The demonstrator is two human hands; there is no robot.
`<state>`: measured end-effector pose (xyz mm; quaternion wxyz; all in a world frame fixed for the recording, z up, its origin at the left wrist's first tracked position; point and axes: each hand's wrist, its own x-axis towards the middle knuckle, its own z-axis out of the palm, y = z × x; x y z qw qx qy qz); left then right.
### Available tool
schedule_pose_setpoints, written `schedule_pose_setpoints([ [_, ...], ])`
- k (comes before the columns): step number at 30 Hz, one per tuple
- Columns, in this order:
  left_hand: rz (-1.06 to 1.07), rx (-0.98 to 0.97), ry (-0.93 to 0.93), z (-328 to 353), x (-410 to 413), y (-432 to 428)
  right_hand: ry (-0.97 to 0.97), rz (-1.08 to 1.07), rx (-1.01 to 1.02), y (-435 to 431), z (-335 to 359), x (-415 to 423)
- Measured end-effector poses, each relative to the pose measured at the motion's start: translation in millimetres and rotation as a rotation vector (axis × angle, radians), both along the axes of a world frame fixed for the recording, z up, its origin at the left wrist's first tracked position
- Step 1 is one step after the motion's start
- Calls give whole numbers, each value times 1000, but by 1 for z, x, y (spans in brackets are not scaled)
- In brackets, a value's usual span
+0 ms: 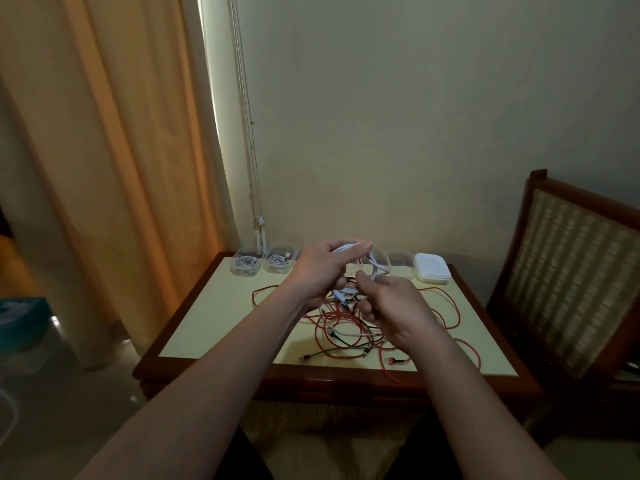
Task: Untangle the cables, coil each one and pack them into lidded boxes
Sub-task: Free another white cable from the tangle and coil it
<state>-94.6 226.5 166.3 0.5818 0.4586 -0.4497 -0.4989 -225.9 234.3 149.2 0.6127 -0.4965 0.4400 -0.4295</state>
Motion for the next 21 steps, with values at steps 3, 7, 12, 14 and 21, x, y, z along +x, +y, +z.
schedule_pose_setpoints([
  [3, 120, -15, -22, 0, -1, -2, 195, -17, -98, 5, 2, -3],
  [7, 266, 0, -39, 2, 4, -10, 388, 11, -266, 14, 8, -4],
  [12, 383, 51, 27, 4, 24, -22, 539, 13, -484, 24, 3, -3],
  [14, 380, 68, 24, 3, 26, -22, 542, 21, -522, 28, -3, -4],
  [21, 276, 141, 276, 4, 18, -21, 406, 72, -364, 22, -11, -19],
])
